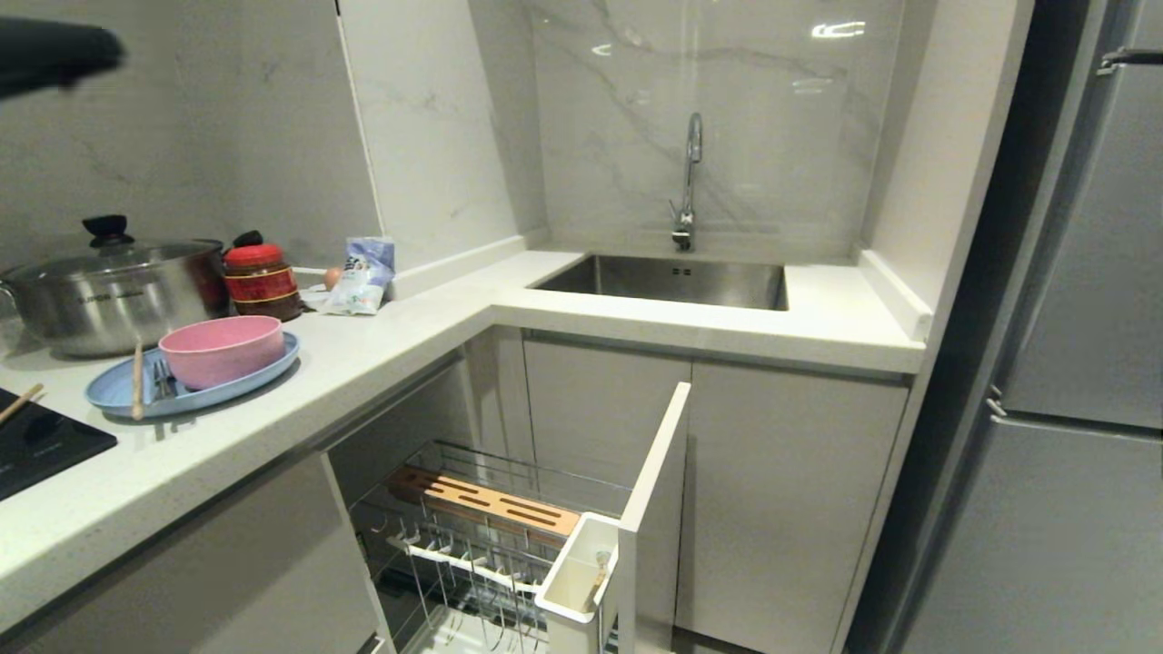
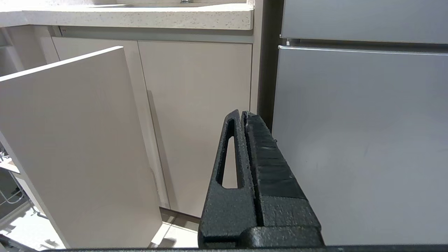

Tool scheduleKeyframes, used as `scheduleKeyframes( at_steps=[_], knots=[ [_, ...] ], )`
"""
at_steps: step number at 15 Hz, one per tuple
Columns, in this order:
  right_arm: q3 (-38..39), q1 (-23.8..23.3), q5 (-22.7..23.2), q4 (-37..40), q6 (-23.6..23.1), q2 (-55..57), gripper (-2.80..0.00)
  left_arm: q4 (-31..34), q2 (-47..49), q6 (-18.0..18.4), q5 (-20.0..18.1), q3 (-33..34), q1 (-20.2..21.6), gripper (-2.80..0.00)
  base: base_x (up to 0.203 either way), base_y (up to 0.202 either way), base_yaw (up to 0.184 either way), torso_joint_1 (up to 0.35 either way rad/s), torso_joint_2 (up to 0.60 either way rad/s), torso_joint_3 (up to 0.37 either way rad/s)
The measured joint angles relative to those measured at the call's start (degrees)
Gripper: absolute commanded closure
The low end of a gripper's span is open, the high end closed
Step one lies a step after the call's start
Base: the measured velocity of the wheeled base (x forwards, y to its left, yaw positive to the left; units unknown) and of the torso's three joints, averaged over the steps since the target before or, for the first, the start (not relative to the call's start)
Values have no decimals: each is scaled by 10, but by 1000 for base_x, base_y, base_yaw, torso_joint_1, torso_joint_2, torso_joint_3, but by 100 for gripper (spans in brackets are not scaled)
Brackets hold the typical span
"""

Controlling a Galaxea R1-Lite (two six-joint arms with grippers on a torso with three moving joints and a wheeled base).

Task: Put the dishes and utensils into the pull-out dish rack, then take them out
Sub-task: Close the cupboard

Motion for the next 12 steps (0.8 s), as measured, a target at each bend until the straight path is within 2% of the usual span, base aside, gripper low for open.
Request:
scheduleKeyframes(
  at_steps=[3,5,7,12],
  knots=[
    [0,0,0,0,0,0,0,-1,114,-41,-3,-5,-119,0,0,0,0,0,0,0],
    [0,0,0,0,0,0,0,0,186,-64,-2,-13,-170,0,0,0,0,0,0,0],
    [0,0,0,0,0,0,0,9,259,-78,2,-20,-204,0,0,0,0,0,0,0],
    [0,0,0,0,0,0,0,16,418,-107,7,-45,-242,0,0,0,0,0,0,0]
  ],
)
